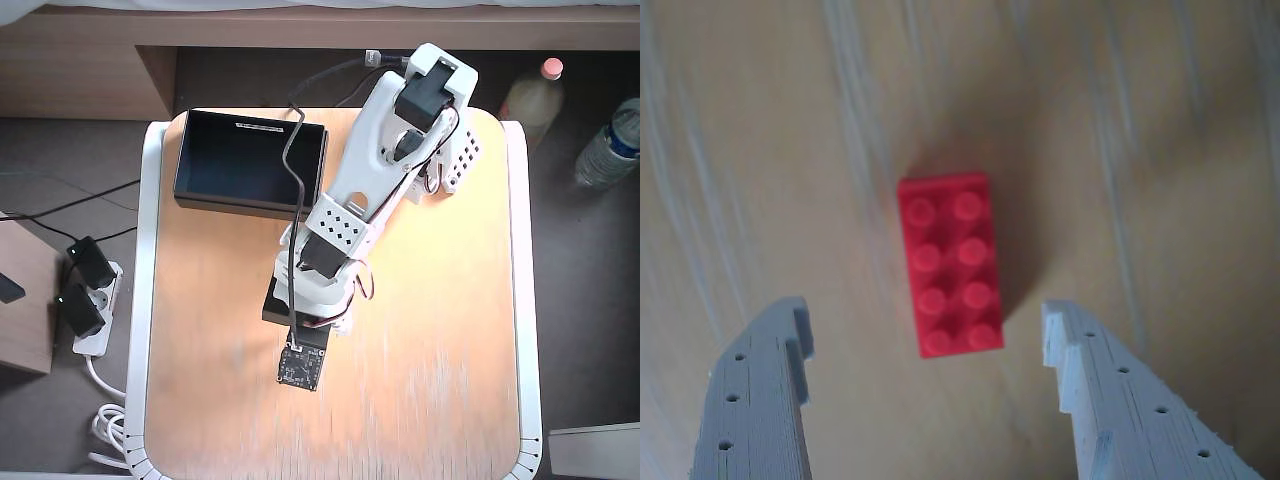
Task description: Grasp a lego block and put it in the bin.
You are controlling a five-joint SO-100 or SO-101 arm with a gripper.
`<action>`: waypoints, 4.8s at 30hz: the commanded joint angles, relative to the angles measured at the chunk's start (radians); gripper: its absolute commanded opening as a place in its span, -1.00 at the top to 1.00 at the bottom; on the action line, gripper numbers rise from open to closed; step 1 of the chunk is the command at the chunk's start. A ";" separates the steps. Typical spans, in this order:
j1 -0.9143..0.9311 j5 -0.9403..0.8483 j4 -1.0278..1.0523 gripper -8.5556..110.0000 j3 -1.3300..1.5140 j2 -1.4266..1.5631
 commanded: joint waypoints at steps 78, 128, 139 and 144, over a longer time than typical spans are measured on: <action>0.242 -0.241 0.298 0.85 -0.127 0.460; 0.914 -0.135 0.311 0.85 0.071 0.518; 0.914 -0.123 0.313 0.79 0.077 0.518; 0.914 -0.115 0.313 0.69 0.080 0.518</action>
